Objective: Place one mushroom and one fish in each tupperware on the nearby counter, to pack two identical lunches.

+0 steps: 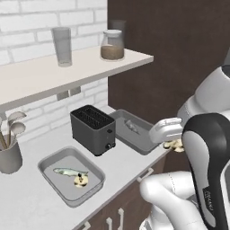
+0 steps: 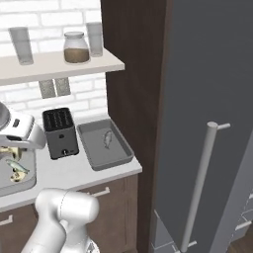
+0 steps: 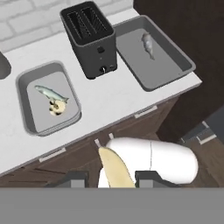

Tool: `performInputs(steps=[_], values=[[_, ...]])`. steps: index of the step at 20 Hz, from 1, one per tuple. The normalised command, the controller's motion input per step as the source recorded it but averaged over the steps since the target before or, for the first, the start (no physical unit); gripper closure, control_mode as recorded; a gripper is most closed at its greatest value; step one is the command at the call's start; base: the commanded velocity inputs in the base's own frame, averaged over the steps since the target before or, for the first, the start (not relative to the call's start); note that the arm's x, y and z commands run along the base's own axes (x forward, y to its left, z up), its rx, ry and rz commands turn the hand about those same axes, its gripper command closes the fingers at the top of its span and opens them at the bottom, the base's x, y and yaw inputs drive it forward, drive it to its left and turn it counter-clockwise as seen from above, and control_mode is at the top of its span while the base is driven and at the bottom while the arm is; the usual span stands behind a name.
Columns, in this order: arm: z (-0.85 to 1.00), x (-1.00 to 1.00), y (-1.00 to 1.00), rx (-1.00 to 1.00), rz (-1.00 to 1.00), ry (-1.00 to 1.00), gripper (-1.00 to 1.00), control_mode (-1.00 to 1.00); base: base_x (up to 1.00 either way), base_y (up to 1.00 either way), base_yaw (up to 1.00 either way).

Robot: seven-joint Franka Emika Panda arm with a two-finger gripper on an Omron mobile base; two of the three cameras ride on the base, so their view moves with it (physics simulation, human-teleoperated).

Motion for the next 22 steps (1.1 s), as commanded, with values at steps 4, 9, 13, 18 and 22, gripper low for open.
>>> performInputs(steps=[4, 9, 13, 18, 22], values=[[-0.11, 0.76, -0.26, 0.10, -0.09, -0.06, 1.00, -1.00, 0.00, 0.00, 0.00], [-0.31, 0.99, -0.50, 0.17, 0.00, -0.01, 1.00, -1.00, 0.00, 0.00, 0.00], [-0.43, 1.00, -0.20, 0.02, 0.00, 0.00, 1.00, -1.00, 0.00, 0.00, 0.00], [-0.57, 1.00, 0.00, -0.11, -0.02, 0.00, 1.00, -1.00, 0.00, 0.00, 0.00], [-0.65, 0.95, 0.00, -0.19, -0.01, 0.00, 1.00, -1.00, 0.00, 0.00, 0.00]])
